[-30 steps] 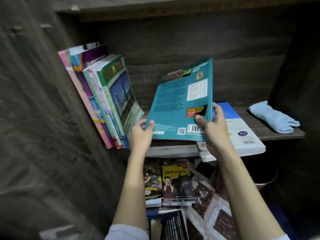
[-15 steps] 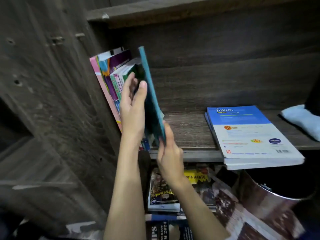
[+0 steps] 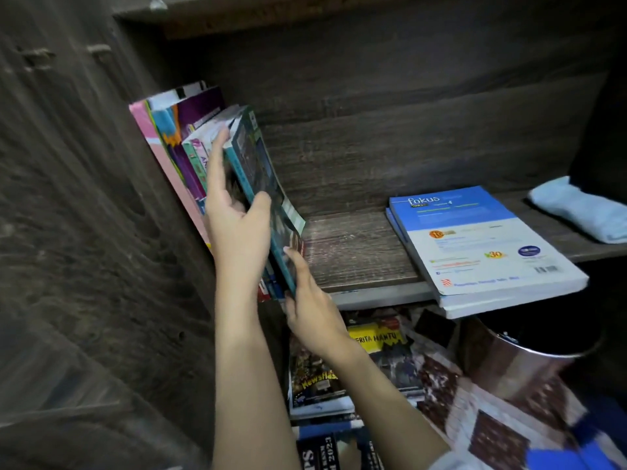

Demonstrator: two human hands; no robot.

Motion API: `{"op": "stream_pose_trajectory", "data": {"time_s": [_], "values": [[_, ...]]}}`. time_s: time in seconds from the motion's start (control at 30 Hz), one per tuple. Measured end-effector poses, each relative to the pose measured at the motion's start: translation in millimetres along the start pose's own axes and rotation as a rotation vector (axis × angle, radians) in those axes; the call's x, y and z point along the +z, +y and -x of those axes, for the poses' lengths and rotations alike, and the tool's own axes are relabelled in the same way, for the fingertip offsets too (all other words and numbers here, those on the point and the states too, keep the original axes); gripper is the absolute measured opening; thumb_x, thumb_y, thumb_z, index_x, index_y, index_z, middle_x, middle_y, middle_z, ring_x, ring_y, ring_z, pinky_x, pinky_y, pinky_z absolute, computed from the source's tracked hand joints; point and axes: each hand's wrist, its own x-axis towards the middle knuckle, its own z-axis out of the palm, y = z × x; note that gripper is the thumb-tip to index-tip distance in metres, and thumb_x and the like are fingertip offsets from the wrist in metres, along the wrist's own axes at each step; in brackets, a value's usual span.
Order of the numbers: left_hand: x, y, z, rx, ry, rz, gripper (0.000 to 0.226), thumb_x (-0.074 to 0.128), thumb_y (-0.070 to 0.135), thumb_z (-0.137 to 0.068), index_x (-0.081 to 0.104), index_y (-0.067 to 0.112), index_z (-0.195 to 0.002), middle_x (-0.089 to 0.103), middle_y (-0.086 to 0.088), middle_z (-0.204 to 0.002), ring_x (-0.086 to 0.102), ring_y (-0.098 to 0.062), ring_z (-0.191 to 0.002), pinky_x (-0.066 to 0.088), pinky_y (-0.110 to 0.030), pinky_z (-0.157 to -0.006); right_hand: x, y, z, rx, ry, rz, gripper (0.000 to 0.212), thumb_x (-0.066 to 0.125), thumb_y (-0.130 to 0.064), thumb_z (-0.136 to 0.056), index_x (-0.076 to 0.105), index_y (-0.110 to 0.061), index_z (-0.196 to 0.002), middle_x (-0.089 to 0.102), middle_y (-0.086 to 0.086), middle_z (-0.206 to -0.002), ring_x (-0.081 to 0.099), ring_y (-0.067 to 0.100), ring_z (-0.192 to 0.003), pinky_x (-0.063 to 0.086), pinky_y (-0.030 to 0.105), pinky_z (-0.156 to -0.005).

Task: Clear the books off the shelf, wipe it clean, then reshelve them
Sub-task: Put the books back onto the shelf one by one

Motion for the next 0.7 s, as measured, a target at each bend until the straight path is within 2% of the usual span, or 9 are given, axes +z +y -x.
{"op": "stream_pose_trajectory", "data": {"time_s": [0.07,0.1,0.3,0.37,0.47,0.53,0.6,0.63,0.7], "values": [[-3,0,-2,-0.035,0.027,0.031,0.073,0.049,-0.016,-0.081,0.04,0.025,-0.141,0.042,0.002,-0.144,0.045,-0.005,-0.128,0.047,-0.033,-0.101,0,1,-1,0.007,-0.039,-0.023,0.079,0.05,-0.007,-0.092,0.002,-0.04,-0.146,0.03,0.0,-0.153,0.053,0.035,-0.119,0.046,0.047,-0.095],[-3,0,-2,-0.048,0.033,0.045,0.073,0.049,-0.017,-0.08,0.042,0.026,-0.14,0.045,0.002,-0.142,0.047,-0.006,-0.126,0.048,-0.033,-0.099,0,3,-1,0.006,-0.054,-0.052,0.083,0.052,-0.006,-0.09,0.002,-0.042,-0.145,0.029,-0.001,-0.153,0.051,0.033,-0.122,0.045,0.047,-0.099],[-6,1,-8,-0.038,0.002,0.006,0.076,0.048,-0.021,-0.077,0.043,0.021,-0.14,0.049,-0.002,-0.139,0.05,-0.007,-0.123,0.048,-0.033,-0.099,-6,17,-15,0.034,-0.247,-0.25,0.116,0.069,0.004,-0.074,-0.001,-0.067,-0.134,0.024,-0.002,-0.156,0.04,0.028,-0.134,0.043,0.051,-0.103],[-9,0,-10,-0.027,-0.018,-0.043,0.076,0.05,-0.021,-0.076,0.043,0.021,-0.14,0.05,-0.001,-0.139,0.05,-0.006,-0.123,0.047,-0.031,-0.099,-7,19,-21,0.036,-0.261,-0.247,0.117,0.074,0.001,-0.073,-0.001,-0.066,-0.134,0.025,-0.003,-0.155,0.032,0.024,-0.139,0.037,0.051,-0.108],[-10,-2,-6,0.0,-0.001,-0.103,0.076,0.052,-0.019,-0.077,0.044,0.024,-0.14,0.054,0.004,-0.134,0.052,0.001,-0.119,0.049,-0.031,-0.098,-6,22,-27,0.021,-0.235,-0.26,0.117,0.072,0.006,-0.073,0.003,-0.063,-0.136,0.026,-0.006,-0.155,0.029,0.02,-0.14,0.037,0.046,-0.109],[-9,-4,-2,0.039,0.028,-0.159,0.075,0.054,-0.015,-0.077,0.044,0.026,-0.139,0.055,0.012,-0.13,0.054,0.005,-0.115,0.049,-0.025,-0.096,-4,24,-31,0.024,-0.222,-0.257,0.114,0.072,0.007,-0.073,0.005,-0.059,-0.139,0.028,-0.004,-0.154,0.03,0.019,-0.139,0.037,0.045,-0.109],[-9,-7,0,0.097,0.053,-0.281,0.075,0.059,-0.009,-0.078,0.043,0.031,-0.14,0.052,0.019,-0.125,0.054,0.007,-0.109,0.046,-0.008,-0.087,-2,26,-36,0.027,-0.2,-0.235,0.113,0.074,0.005,-0.072,0.007,-0.054,-0.142,0.03,-0.002,-0.153,0.031,0.02,-0.139,0.035,0.044,-0.111],[-9,-8,0,0.124,0.07,-0.353,0.074,0.062,-0.006,-0.079,0.042,0.033,-0.14,0.048,0.017,-0.121,0.053,0.006,-0.105,0.041,0.0,-0.08,-1,28,-39,0.029,-0.189,-0.224,0.112,0.075,0.003,-0.072,0.008,-0.05,-0.144,0.031,-0.002,-0.153,0.031,0.019,-0.139,0.034,0.042,-0.111],[-10,-13,-2,0.148,0.118,-0.432,0.074,0.065,-0.004,-0.08,0.039,0.029,-0.141,0.045,0.009,-0.117,0.051,0.0,-0.102,0.035,0.006,-0.073,1,34,-47,0.044,-0.17,-0.208,0.107,0.078,-0.002,-0.071,0.014,-0.043,-0.147,0.034,-0.002,-0.152,0.033,0.018,-0.138,0.031,0.037,-0.113]]}}
